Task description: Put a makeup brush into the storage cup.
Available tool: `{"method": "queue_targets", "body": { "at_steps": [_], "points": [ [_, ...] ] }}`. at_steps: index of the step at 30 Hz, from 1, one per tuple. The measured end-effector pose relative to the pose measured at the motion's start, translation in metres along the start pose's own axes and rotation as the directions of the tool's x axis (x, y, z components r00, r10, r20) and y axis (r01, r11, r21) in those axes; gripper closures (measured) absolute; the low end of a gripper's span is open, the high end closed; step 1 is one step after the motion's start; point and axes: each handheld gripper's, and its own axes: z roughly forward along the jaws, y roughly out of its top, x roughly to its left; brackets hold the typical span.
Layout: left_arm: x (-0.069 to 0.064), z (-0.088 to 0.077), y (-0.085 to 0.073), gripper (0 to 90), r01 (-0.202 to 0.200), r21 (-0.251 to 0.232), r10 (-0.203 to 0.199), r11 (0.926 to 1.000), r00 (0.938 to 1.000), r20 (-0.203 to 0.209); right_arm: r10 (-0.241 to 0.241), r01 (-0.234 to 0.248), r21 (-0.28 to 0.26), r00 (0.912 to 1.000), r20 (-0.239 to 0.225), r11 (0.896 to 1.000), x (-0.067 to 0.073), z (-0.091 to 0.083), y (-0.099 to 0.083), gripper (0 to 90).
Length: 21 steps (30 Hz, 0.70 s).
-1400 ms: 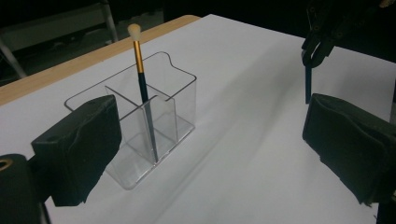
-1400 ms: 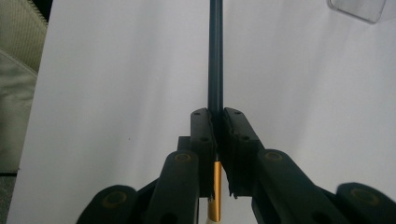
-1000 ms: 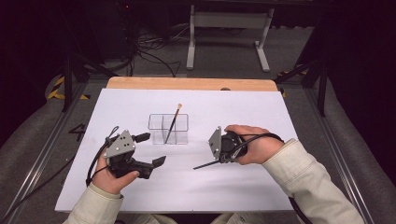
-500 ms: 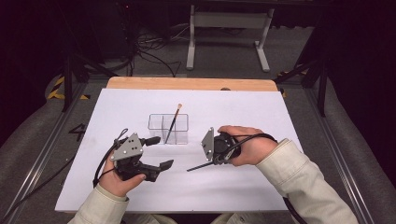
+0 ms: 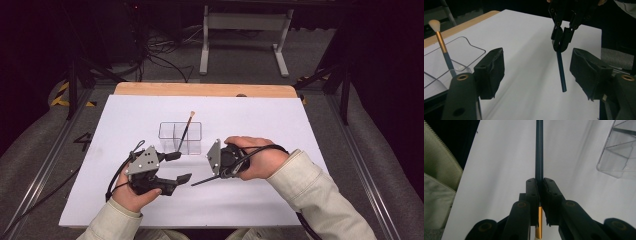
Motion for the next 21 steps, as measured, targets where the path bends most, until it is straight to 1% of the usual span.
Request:
{"method": "queue_targets", "body": {
  "at_steps": [1,5,13,17,21],
  "points": [
    [0.0,0.001,0.0,30.2,-0.001,0.002,0.001,1.0,1.0,0.001,0.0,0.0,0.005,1.0,-0.004,1.0,0.0,0.0,0.001,83.4],
    [-0.002,0.005,-0.001,29.7,-0.006,0.019,0.005,0.9998,0.9998,0.018,-0.002,0.002,-0.004,1.0,-0.006,1.0,0.0,0.0,0.005,83.4],
    [-0.003,0.01,-0.003,30.6,-0.012,0.051,0.01,0.9986,0.9992,0.04,-0.008,0.008,-0.005,0.9999,0.009,1.0,-0.001,-0.002,0.009,83.4],
    [-0.004,0.013,-0.005,35.0,-0.014,0.068,0.01,0.9976,0.998,0.062,-0.004,0.005,-0.003,0.9998,0.017,1.0,-0.001,-0.006,0.009,83.4],
    [-0.005,0.016,-0.006,41.8,-0.015,0.084,0.008,0.9963,0.9962,0.087,-0.003,0.003,-0.001,0.9996,0.027,1.0,-0.002,-0.008,0.01,83.4]
  ]
}}
